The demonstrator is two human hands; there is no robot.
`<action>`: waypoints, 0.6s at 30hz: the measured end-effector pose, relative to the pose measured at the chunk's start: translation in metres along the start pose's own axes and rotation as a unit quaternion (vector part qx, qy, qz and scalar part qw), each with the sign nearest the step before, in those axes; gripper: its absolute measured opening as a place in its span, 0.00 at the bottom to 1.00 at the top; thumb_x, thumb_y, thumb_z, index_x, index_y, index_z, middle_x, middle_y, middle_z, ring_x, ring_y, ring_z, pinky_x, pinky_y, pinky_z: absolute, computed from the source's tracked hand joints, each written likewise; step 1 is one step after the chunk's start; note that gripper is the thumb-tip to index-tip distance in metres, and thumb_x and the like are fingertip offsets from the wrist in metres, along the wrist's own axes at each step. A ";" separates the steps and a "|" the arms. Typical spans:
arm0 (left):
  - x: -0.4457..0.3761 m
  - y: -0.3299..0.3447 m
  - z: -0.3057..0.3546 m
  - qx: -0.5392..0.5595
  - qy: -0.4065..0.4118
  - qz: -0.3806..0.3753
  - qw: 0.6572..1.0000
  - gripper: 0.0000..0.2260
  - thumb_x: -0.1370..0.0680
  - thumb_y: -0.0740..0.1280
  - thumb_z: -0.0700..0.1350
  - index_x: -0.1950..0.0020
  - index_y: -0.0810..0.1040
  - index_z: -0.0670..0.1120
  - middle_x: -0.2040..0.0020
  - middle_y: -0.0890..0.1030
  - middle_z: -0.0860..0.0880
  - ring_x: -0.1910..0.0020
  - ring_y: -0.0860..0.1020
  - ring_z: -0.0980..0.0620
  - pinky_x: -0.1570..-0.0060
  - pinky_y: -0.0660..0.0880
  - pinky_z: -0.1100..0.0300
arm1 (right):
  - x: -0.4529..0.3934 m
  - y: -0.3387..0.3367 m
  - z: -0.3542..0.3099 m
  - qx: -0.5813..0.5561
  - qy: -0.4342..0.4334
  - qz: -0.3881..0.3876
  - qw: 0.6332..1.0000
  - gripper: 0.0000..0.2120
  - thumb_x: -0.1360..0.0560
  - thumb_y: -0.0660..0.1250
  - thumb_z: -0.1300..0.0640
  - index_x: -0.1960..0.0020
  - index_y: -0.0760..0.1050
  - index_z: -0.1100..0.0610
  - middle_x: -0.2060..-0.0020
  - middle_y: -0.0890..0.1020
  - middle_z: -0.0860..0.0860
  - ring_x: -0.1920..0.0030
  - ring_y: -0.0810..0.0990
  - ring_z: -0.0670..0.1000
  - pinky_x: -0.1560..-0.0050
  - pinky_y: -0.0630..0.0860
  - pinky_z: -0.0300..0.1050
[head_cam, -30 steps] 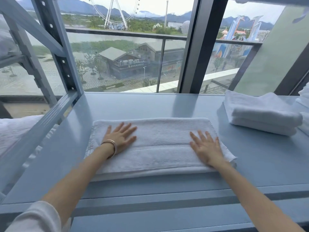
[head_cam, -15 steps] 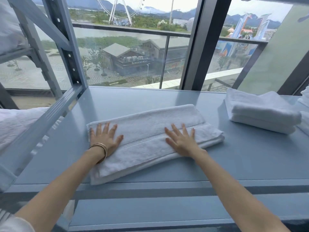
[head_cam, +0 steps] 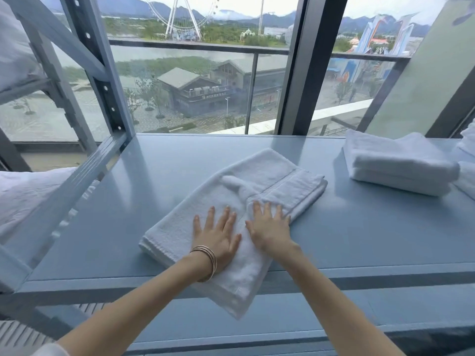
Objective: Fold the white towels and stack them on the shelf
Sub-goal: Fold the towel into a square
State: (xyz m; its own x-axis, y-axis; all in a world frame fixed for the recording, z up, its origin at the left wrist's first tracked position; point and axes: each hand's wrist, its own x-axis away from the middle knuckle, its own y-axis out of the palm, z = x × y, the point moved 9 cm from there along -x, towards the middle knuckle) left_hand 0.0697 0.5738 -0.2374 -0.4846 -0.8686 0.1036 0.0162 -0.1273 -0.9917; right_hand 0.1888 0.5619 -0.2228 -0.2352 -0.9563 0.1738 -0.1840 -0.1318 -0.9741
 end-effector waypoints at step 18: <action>-0.070 -0.019 -0.028 0.017 -0.012 0.010 1.000 0.23 0.19 0.45 0.59 0.24 0.46 0.60 0.23 0.42 0.56 0.24 0.40 0.53 0.29 0.38 0.42 | -0.039 -0.008 0.038 0.019 -0.091 0.038 0.995 0.25 0.18 0.44 0.45 0.23 0.45 0.49 0.23 0.45 0.52 0.24 0.41 0.53 0.26 0.37 0.52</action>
State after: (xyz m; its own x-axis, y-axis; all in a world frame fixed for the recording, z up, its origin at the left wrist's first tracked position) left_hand 0.0786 0.6507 -0.2284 -0.4628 -0.8822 0.0867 0.0552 -0.1263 -0.9904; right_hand 0.2352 0.5904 -0.2274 -0.0689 -0.9950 0.0729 -0.1361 -0.0630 -0.9887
